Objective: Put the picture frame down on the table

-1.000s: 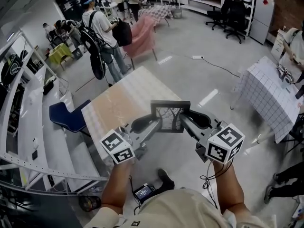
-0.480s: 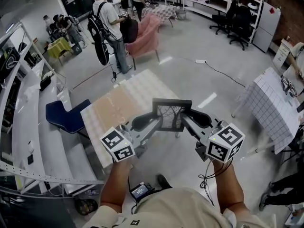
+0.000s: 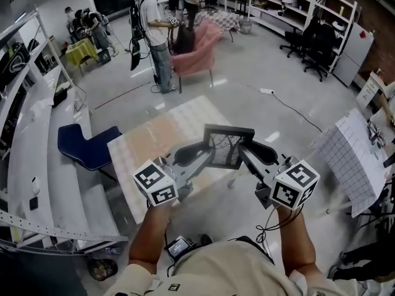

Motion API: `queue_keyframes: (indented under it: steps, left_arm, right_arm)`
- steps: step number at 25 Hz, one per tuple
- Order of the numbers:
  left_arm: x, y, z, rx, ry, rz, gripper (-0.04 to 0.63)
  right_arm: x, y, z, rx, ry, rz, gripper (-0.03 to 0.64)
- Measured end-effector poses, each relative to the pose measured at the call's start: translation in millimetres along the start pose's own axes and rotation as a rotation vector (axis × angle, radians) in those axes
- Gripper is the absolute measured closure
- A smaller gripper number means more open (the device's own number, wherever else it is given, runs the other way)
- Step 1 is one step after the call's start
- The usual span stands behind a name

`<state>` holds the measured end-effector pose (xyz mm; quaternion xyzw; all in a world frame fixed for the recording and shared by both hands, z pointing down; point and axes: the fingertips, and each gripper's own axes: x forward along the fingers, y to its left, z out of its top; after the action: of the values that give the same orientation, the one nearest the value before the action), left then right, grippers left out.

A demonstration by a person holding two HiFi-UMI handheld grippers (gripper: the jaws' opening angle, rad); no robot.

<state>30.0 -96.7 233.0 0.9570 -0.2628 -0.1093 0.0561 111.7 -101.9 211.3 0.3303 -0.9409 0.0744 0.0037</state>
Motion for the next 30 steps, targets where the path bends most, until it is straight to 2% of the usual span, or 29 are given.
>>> queue_keyframes:
  steps: [11,20,30]
  left_arm:
    - [-32,52,5,0.008,-0.015,0.077,0.506]
    - [-35,95,4,0.031,0.014,0.181,0.506]
    - [-28,155,-3,0.017,0.027,0.280,0.506]
  right_arm:
    - [66,6,-5,-0.015,0.035,0.080,0.538]
    - [113,-14,-10,0.011,0.031,0.185,0.538]
    - [171,-49,-19,0.048,0.044,0.270,0.538]
